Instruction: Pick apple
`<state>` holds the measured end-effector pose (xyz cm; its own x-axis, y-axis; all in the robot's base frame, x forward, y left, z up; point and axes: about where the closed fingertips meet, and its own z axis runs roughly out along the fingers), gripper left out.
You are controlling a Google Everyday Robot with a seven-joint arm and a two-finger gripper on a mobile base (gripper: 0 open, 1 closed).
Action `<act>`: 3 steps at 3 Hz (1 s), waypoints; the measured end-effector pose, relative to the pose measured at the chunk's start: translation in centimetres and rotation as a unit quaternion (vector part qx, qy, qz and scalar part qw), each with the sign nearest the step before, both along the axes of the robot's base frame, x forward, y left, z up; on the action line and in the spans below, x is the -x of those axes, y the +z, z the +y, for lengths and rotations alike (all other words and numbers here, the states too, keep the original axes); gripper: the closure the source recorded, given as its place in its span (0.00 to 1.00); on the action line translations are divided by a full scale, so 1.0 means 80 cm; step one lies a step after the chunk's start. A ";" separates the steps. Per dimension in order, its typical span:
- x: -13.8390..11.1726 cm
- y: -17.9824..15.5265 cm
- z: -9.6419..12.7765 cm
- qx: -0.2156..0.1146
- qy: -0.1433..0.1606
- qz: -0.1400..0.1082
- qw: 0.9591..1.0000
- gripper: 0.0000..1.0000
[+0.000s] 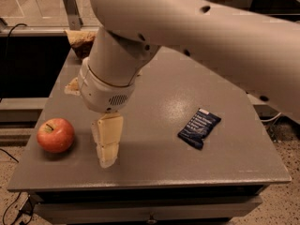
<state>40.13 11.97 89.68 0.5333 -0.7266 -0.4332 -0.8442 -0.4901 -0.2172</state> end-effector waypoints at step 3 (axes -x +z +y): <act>-0.017 -0.042 0.082 -0.033 -0.010 0.057 0.998 0.00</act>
Offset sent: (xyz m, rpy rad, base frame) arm 0.0202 0.0697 -0.0398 0.0962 0.1547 -0.0360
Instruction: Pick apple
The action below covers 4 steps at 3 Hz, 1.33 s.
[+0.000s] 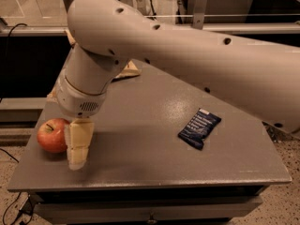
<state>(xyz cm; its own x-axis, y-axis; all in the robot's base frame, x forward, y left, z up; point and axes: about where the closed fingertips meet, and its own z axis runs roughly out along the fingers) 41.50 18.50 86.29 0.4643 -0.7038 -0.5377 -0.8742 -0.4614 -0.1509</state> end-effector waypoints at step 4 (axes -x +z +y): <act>0.008 -0.010 0.028 0.002 0.005 0.009 1.000 0.64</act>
Offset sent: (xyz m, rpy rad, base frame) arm -0.0017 0.0181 -0.0090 -0.0006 0.0204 0.0013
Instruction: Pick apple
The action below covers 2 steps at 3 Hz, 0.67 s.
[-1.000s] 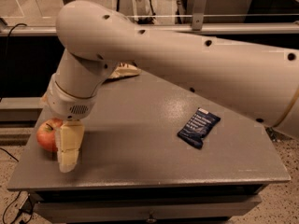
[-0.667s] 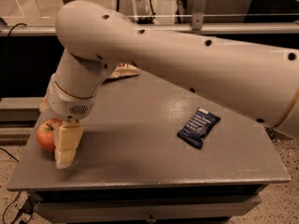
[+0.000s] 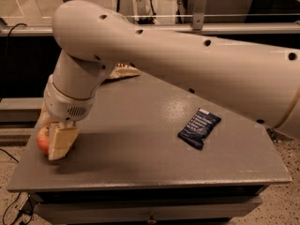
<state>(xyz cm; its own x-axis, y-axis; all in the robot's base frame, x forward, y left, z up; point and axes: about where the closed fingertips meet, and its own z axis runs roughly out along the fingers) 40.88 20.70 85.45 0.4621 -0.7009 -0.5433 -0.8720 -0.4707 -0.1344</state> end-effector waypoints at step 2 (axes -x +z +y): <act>0.007 0.043 -0.002 -0.031 0.012 -0.019 0.999 1.00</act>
Offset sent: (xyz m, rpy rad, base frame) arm -0.0096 -0.0075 0.0864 0.1632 -0.0889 0.0492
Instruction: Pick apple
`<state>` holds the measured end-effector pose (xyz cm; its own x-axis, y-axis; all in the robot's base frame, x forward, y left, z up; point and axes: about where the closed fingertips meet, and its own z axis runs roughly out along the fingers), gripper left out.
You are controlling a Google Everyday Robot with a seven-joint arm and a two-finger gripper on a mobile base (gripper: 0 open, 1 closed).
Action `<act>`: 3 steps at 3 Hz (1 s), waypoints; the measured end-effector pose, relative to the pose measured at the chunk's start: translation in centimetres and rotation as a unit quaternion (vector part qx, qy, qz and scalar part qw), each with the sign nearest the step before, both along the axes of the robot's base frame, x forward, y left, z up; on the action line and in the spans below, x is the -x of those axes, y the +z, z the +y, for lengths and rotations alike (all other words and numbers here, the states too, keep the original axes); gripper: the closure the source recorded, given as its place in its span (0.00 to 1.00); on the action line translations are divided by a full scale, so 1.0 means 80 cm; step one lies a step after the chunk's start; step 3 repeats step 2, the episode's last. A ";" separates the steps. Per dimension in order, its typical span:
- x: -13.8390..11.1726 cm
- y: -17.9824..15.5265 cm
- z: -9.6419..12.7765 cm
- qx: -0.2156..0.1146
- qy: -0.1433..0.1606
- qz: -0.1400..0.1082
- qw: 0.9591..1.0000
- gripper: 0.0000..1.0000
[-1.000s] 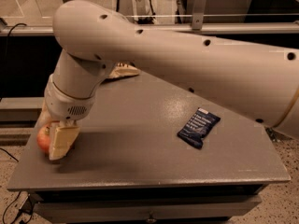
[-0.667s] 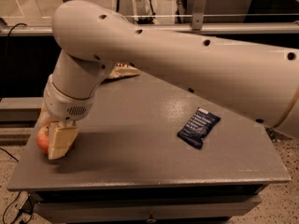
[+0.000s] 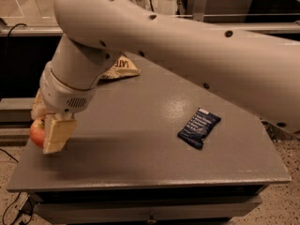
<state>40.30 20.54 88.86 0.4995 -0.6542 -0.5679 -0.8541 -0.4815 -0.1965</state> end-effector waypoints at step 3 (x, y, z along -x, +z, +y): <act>-0.004 0.102 -0.037 -0.008 -0.010 -0.044 0.999 1.00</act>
Offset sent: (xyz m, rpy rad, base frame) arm 0.0127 -0.0490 0.1087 0.0066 -0.0946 -0.0505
